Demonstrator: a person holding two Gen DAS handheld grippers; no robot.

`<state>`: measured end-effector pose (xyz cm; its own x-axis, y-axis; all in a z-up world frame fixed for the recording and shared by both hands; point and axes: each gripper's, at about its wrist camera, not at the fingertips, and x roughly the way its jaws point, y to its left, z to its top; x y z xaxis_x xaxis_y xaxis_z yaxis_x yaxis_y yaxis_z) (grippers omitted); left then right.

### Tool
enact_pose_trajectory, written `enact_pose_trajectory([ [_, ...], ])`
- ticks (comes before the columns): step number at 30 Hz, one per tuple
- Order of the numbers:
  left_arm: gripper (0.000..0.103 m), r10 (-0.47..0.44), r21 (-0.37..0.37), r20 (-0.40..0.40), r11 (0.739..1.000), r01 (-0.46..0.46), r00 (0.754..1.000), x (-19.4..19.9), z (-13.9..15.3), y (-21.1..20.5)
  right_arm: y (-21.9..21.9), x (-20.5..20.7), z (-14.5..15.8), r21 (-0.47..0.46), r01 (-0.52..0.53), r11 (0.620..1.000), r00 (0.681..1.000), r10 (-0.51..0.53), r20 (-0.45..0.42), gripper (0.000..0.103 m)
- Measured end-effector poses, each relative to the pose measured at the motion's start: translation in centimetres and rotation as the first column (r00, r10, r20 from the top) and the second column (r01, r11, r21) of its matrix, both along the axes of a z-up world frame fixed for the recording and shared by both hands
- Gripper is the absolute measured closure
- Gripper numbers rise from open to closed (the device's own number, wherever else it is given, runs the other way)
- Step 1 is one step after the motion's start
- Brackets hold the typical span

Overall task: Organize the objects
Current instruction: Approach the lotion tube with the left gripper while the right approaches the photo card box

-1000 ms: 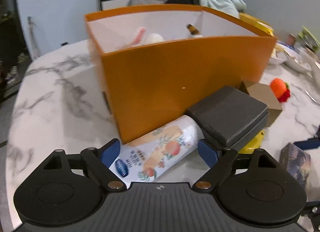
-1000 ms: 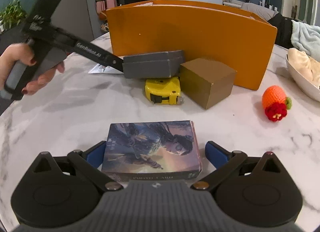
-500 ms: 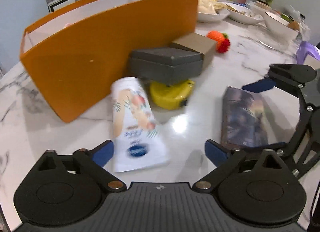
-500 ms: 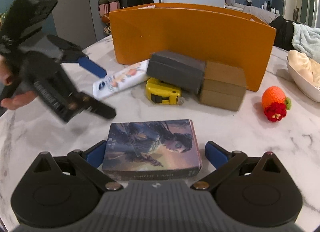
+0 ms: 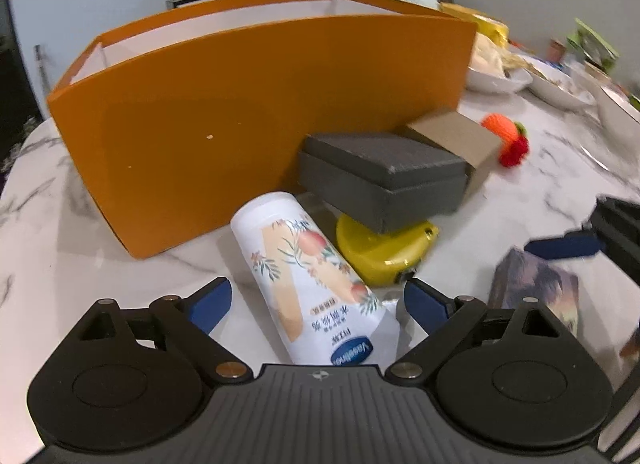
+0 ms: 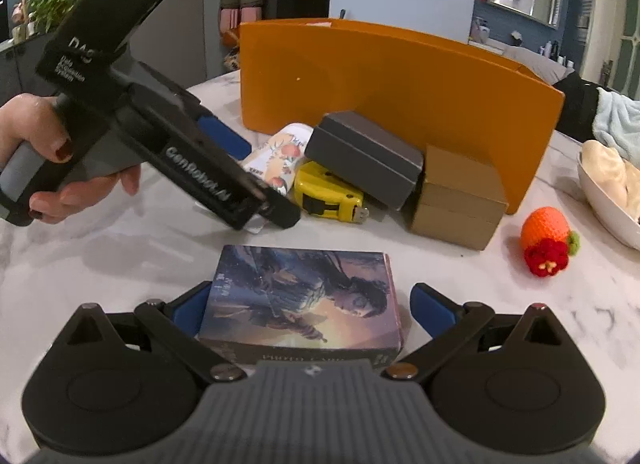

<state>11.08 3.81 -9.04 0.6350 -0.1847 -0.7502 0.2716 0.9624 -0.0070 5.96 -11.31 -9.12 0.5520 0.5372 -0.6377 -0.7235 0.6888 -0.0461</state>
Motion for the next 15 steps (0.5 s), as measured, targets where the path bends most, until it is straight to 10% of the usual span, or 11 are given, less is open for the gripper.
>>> enact_pose_trajectory([
  [4,0.0,0.019,-0.007,0.037,1.0,-0.019,0.999,-0.4,-0.2,-0.7,-0.3,0.3,-0.2,0.029,0.019,0.999,1.0,-0.018,-0.022,0.001],
  [8,0.039,0.043,-0.027,0.059,0.999,-0.042,0.997,-1.0,0.4,-0.7,-0.4,-0.3,0.0,0.038,0.018,0.999,1.0,-0.018,-0.004,0.014],
  [15,0.045,0.097,-0.068,0.051,0.993,-0.093,0.994,-1.9,0.7,0.2,-1.2,-0.6,0.1,0.041,0.041,0.998,0.999,-0.04,-0.007,0.014],
])
